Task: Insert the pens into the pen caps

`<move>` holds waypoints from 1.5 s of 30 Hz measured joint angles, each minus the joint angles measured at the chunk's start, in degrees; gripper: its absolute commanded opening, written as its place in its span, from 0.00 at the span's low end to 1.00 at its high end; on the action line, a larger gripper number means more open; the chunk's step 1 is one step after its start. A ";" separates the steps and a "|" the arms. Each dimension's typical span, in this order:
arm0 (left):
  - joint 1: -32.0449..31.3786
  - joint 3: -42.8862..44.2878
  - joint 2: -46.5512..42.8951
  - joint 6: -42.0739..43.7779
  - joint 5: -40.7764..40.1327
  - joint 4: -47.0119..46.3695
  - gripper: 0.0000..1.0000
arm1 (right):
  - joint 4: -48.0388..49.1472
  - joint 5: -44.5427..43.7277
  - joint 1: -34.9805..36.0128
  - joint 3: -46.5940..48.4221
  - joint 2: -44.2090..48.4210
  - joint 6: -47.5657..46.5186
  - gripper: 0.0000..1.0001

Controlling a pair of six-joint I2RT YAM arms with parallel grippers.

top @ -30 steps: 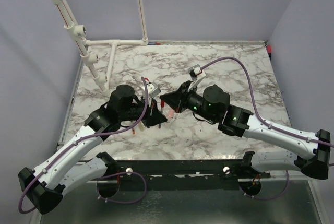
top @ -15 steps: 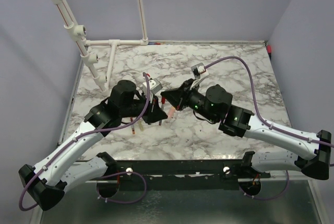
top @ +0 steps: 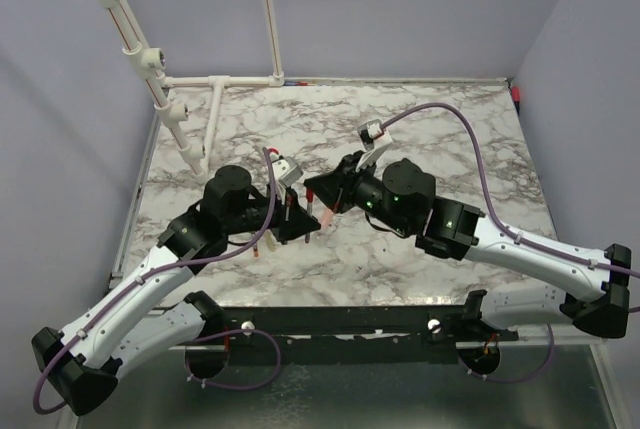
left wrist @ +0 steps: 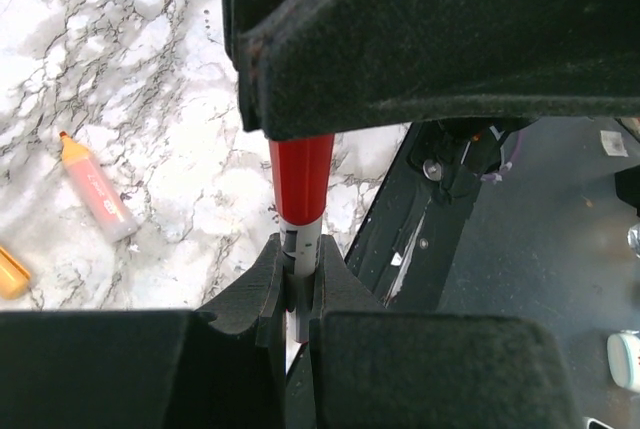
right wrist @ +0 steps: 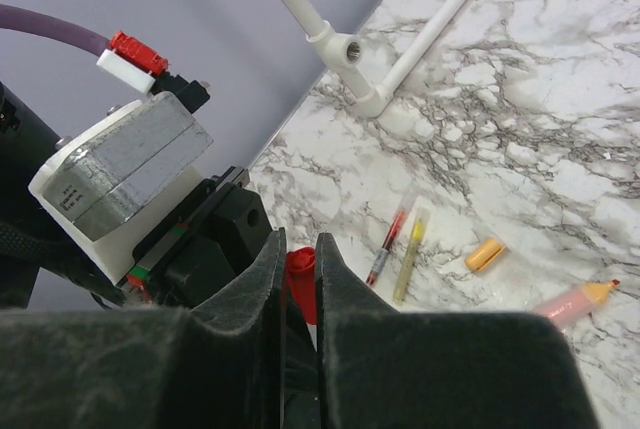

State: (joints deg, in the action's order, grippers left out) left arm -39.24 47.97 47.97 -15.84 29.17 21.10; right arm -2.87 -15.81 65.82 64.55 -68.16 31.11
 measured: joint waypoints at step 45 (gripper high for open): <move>1.64 -4.22 24.09 -24.33 -42.34 8.92 0.00 | -31.01 -19.52 2.16 5.25 -3.15 2.56 0.47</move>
State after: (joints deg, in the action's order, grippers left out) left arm -37.60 43.75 72.05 -40.16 -13.17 30.02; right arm -33.89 -35.33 67.99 69.80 -71.31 33.67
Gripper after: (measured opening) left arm 0.071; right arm 0.465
